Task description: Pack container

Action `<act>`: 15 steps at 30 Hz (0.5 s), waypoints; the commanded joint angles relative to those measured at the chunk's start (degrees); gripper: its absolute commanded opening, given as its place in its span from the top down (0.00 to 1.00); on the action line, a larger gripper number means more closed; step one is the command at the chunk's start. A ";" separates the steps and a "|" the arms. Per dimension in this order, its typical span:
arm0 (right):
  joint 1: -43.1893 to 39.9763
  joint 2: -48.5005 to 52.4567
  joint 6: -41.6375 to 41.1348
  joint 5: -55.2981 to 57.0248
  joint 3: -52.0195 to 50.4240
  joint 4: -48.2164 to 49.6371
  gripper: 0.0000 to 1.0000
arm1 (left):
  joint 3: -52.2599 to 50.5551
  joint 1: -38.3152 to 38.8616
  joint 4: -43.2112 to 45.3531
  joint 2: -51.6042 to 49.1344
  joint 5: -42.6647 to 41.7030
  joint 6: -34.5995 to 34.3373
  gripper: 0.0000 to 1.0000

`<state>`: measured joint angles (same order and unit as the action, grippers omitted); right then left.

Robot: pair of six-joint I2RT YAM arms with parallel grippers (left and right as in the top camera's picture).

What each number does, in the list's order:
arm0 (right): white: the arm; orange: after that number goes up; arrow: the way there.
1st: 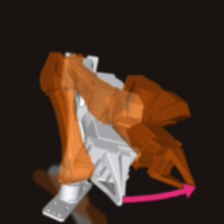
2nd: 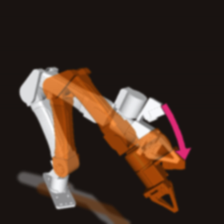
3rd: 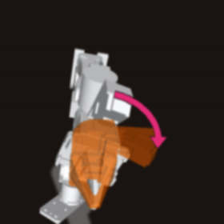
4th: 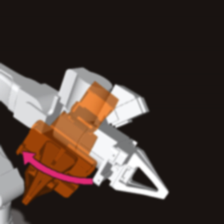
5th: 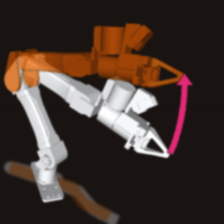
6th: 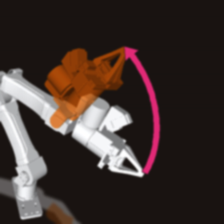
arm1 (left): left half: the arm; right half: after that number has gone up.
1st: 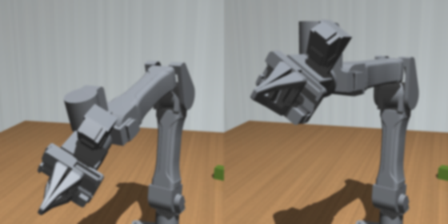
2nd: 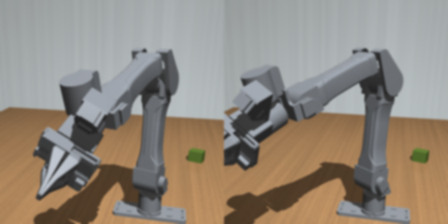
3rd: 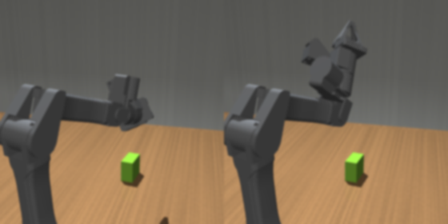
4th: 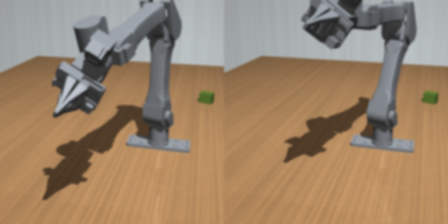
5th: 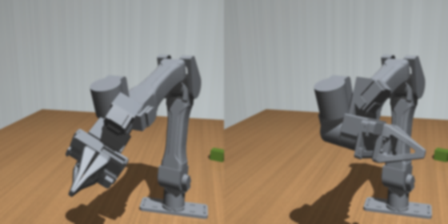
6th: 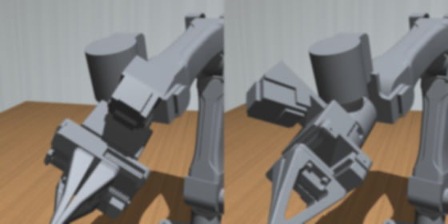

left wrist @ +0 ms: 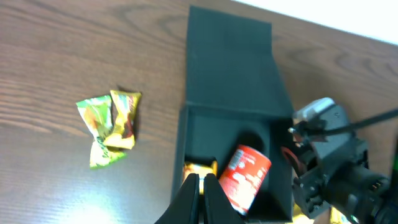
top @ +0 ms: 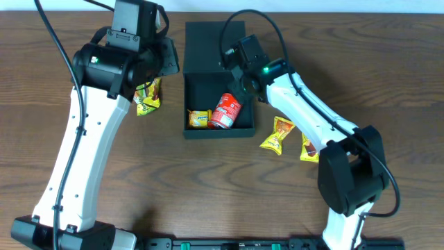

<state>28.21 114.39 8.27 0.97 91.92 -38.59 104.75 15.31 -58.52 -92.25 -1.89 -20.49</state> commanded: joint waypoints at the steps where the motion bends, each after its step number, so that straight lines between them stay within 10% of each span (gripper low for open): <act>1: 0.70 0.76 -0.94 -6.08 1.16 1.68 0.98 | 0.39 -1.16 0.81 -0.09 3.39 1.14 0.94; 15: 5.55 7.30 -0.98 -7.39 1.16 6.82 0.98 | 0.39 -14.78 2.97 -0.09 -5.73 -0.96 0.94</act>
<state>33.15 119.87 7.94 -7.07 92.25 -31.70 104.75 1.83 -55.66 -92.25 -3.90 -20.99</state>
